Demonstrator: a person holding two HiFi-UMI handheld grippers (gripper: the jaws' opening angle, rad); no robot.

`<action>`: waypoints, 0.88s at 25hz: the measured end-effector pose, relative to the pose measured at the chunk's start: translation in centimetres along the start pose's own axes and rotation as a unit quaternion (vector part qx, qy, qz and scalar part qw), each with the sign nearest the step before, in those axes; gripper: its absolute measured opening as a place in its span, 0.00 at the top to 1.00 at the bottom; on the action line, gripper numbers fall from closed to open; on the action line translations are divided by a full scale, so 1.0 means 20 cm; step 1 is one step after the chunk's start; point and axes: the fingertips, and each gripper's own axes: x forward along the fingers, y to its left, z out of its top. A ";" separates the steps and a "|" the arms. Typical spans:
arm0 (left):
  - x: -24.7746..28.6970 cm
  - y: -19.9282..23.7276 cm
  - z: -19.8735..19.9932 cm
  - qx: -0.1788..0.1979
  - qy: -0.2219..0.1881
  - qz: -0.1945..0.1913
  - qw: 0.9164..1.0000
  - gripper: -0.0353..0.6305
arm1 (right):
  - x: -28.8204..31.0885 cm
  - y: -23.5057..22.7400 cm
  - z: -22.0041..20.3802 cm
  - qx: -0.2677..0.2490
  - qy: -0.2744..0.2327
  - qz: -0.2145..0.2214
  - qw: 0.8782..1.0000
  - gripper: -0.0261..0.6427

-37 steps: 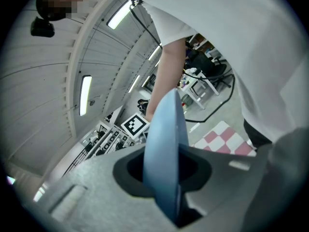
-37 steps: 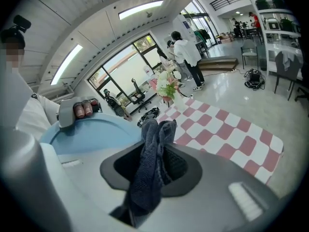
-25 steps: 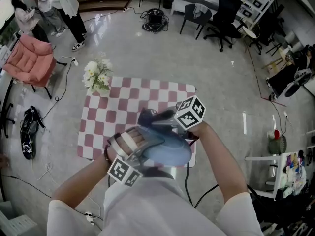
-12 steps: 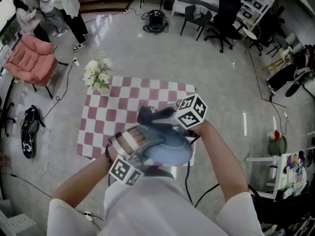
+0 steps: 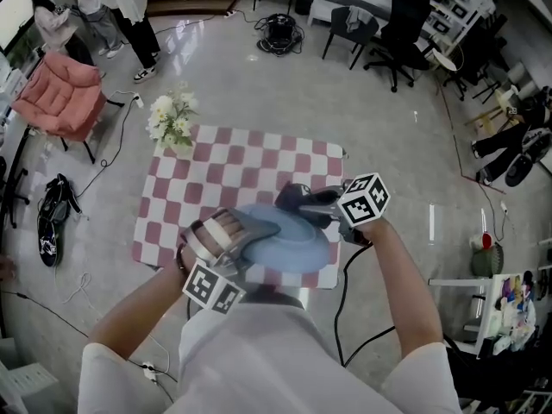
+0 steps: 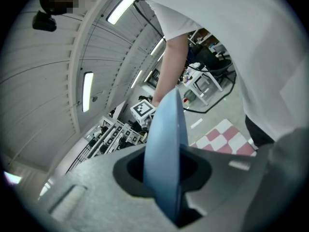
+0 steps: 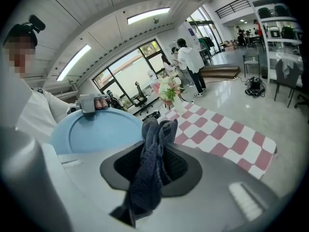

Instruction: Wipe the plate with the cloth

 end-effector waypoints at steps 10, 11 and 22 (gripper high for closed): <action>0.09 -0.04 -0.03 -0.016 0.033 0.006 0.999 0.84 | -0.20 -0.04 -0.20 0.023 -0.019 -0.001 1.000 0.81; 0.10 -0.04 -0.04 -0.022 0.039 0.008 0.999 0.84 | -0.22 -0.05 -0.22 0.024 -0.021 -0.001 0.999 0.81; 0.17 -0.05 -0.26 -0.118 0.105 0.027 0.987 0.84 | -0.32 -0.11 -0.26 0.031 -0.076 -0.016 0.996 0.81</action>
